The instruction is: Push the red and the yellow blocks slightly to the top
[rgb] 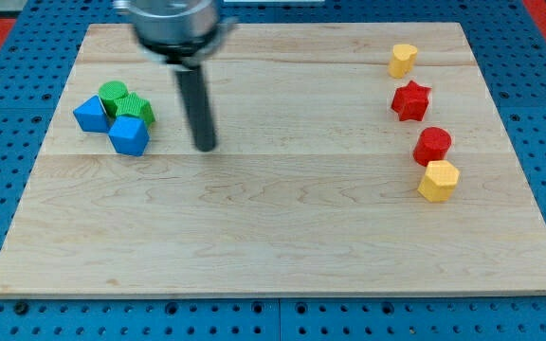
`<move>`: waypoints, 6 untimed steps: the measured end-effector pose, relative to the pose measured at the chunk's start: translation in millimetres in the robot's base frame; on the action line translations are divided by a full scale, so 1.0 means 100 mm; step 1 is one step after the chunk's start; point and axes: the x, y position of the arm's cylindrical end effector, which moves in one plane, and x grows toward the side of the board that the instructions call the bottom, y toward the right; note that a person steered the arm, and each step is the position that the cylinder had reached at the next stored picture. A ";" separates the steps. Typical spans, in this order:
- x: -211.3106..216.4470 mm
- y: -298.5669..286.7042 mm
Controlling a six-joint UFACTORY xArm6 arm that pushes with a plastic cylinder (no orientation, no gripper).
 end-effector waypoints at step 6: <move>1.00 2.02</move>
